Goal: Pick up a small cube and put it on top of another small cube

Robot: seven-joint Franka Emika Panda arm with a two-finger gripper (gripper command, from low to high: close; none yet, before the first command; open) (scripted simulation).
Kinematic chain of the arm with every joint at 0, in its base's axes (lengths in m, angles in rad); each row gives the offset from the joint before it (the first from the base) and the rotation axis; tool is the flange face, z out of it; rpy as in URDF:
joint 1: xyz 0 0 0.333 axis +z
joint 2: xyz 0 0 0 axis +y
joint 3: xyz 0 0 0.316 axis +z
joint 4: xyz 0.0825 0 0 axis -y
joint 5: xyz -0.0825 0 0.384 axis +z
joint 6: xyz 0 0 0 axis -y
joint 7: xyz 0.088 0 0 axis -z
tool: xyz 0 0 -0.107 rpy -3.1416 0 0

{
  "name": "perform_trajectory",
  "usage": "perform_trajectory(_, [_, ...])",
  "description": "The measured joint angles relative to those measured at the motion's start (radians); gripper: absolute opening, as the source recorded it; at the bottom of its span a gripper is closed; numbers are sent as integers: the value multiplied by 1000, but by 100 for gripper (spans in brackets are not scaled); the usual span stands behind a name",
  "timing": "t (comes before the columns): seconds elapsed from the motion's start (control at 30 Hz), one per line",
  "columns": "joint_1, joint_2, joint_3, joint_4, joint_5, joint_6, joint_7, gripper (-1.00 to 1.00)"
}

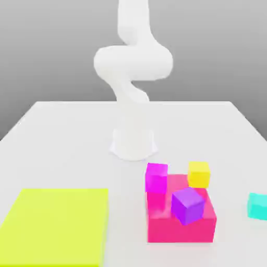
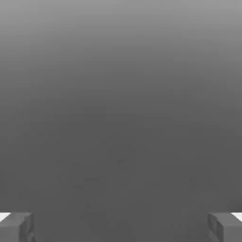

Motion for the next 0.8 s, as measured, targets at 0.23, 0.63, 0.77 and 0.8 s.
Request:
perform_trajectory(0.23, [123, 259, 73, -47, -5, 107, -125, 0])
perform_trajectory(0.63, [324, 695, 228, -126, -73, 286, -292, 0])
perform_trajectory(0.77, [389, 844, 254, -152, -129, 344, -324, 0])
perform_trajectory(0.8, [404, 882, 261, -158, -145, 358, -330, 0])
